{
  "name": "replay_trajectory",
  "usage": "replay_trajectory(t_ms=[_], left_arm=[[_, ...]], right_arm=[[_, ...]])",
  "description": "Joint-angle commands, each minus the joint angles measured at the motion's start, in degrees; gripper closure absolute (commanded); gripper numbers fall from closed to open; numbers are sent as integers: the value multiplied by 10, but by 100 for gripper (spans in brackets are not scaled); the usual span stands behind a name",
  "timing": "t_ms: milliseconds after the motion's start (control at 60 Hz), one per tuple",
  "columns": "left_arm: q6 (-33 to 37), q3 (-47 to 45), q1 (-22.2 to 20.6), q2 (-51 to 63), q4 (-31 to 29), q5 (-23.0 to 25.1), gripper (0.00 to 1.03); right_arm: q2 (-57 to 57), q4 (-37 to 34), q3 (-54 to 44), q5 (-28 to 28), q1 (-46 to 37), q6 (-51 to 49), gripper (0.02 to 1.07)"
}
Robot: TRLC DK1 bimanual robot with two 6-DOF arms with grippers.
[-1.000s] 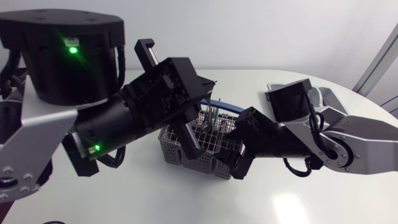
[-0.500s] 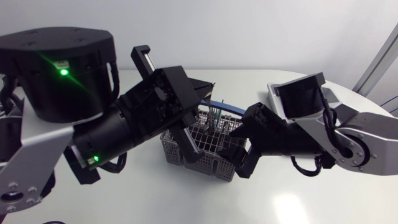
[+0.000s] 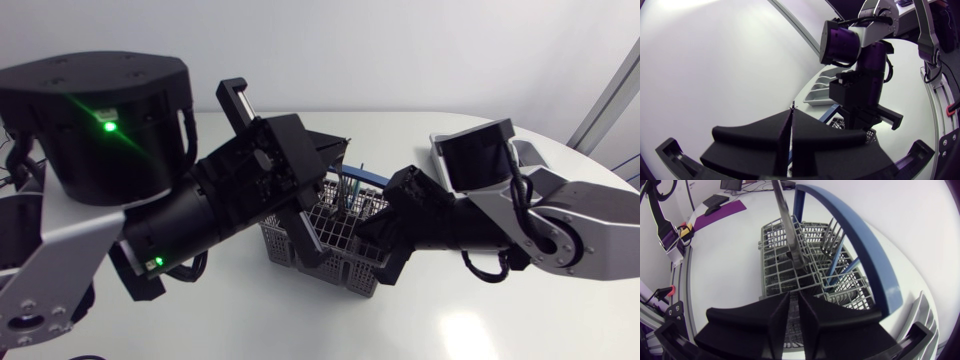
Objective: Unload the cutlery basket into the drawer organizer.
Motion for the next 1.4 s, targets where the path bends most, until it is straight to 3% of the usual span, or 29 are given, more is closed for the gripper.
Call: replay_trajectory(t_ms=[0, 233, 733, 950, 1200, 1333, 1383], left_arm=[[-1, -16, -20, 0, 23, 11, 100], [33, -18, -44, -3, 51, -18, 100], [46, 13, -40, -22, 55, -34, 100], [46, -21, -47, -36, 109, -53, 100], [44, -16, -42, -43, 105, -68, 100], [36, -13, -41, -43, 100, -82, 100], [22, -7, -41, -42, 88, -85, 100]], right_arm=[[35, 10, 9, 6, 5, 15, 98], [94, 13, 18, 11, 4, 14, 99], [101, 13, 22, 13, -1, 11, 99], [111, 7, 27, 17, -1, 14, 99], [75, 6, 19, 17, 2, 14, 99], [16, -11, 12, 17, 1, 11, 96], [-13, -22, 9, 17, 1, 11, 84]])
